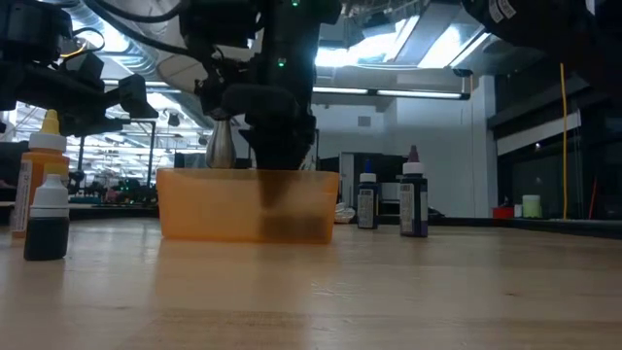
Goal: Pick & Place food coloring
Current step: Put the small green food coloring bottle into the orange bin, then put the small red food coloring bottle into the orange bin
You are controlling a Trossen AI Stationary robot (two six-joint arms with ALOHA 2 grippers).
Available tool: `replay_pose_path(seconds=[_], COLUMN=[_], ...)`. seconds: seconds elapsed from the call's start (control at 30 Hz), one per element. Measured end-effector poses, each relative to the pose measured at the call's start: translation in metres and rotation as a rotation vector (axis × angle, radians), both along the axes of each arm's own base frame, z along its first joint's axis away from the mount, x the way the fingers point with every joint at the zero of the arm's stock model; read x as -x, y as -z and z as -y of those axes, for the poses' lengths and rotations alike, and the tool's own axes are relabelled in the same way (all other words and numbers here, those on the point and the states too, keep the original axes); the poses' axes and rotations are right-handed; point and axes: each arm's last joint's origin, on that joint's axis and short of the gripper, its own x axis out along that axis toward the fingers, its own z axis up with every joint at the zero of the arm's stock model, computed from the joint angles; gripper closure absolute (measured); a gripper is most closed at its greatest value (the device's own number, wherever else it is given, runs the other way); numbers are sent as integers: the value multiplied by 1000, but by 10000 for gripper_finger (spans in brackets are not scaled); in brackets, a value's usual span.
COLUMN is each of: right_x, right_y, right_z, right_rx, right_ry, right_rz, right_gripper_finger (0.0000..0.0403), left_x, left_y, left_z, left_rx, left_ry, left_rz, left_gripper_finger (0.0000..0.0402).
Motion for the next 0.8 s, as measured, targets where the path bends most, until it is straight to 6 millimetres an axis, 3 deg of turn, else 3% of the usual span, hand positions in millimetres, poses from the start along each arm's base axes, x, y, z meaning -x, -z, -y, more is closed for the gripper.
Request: replay_pose_path(seconds=[0.3,0.67,0.8], right_x=[0,8,14], right_y=[-2,-39,-52], right_z=[0,3,-4], right_rx=[10,66,64], right_ry=[2,34,86], right_rz=[2,78,107], right_gripper_finger=[260,232,224], left_x=[0,0,0], left_y=[0,0,0], left_z=[0,0,0], left_rx=[0,0,0], left_ry=[0,1,0], left_rz=[0,1,1], left_gripper_finger=[10,10,10])
